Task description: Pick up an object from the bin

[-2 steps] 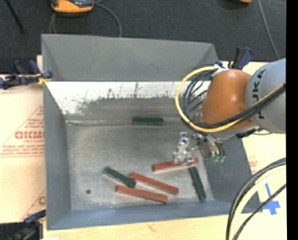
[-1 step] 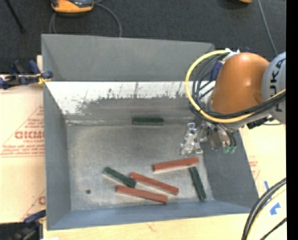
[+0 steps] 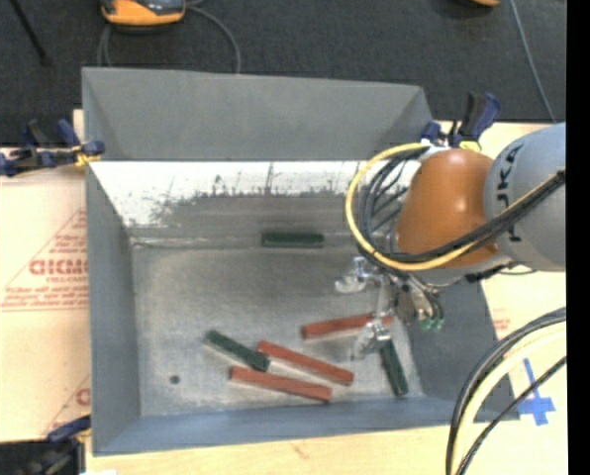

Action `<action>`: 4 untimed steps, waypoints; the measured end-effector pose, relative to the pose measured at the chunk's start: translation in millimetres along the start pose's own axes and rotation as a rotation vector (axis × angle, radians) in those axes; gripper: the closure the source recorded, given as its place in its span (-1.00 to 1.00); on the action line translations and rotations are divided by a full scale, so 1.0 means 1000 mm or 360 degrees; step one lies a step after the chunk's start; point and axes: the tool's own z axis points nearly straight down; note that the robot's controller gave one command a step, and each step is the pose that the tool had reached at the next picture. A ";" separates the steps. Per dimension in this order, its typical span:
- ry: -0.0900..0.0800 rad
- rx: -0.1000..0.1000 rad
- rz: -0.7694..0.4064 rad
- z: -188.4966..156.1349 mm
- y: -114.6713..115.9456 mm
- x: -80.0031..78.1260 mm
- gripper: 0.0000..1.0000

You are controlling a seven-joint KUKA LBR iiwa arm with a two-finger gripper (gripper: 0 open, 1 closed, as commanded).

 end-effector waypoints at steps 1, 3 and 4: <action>-0.0012 0.0003 -0.0002 -0.004 0.000 -0.002 -1.00; -0.0008 -0.0003 0.0171 0.036 -0.011 0.009 1.00; -0.0015 0.0003 0.0152 -0.105 -0.020 0.011 1.00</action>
Offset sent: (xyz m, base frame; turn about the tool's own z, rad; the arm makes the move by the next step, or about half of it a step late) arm -0.0124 -0.0124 -0.0452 0.1148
